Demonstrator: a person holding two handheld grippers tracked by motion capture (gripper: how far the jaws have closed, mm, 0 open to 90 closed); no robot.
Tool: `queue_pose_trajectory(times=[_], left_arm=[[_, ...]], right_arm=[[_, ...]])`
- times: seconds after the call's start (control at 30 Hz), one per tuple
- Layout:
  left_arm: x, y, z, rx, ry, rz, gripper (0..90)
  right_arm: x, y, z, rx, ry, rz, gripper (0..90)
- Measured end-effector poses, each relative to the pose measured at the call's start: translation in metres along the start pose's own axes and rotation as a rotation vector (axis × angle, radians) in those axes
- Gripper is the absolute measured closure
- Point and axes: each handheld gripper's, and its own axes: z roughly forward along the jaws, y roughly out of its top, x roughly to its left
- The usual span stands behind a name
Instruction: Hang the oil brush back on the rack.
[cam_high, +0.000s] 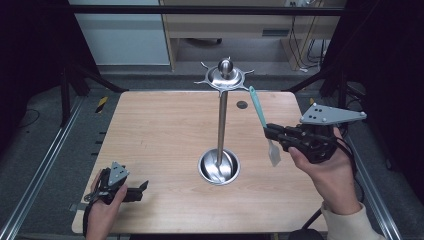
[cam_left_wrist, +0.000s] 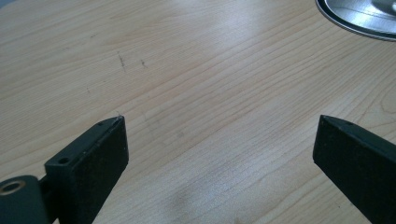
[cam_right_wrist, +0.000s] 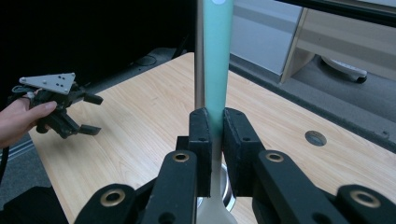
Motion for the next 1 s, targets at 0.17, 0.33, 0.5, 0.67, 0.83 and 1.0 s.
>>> queue_pose_trajectory(times=[0.17, 0.33, 0.5, 0.67, 0.83, 1.0], left_arm=[[0.000, 0.000, 0.000, 0.002, -0.002, 0.003, 3.0], [0.000, 0.000, 0.000, 0.001, -0.002, 0.002, 3.1], [0.000, 0.000, 0.000, -0.001, -0.001, 0.001, 3.0], [0.000, 0.000, 0.000, -0.001, -0.001, 0.000, 3.1], [0.000, 0.000, -0.001, -0.003, -0.002, -0.001, 3.1], [0.000, 0.000, -0.001, -0.002, -0.002, -0.002, 3.1]], right_arm=[[0.000, 0.001, 0.005, -0.005, 0.006, 0.006, 82.2], [0.000, -0.002, 0.014, -0.023, 0.013, 0.023, 82.2], [0.002, -0.008, 0.025, -0.061, 0.015, 0.048, 82.3], [0.006, -0.015, 0.036, -0.114, -0.013, 0.055, 82.4], [0.008, -0.021, 0.044, -0.166, -0.027, 0.062, 82.4], [0.009, -0.023, 0.049, -0.188, -0.031, 0.072, 82.4]])
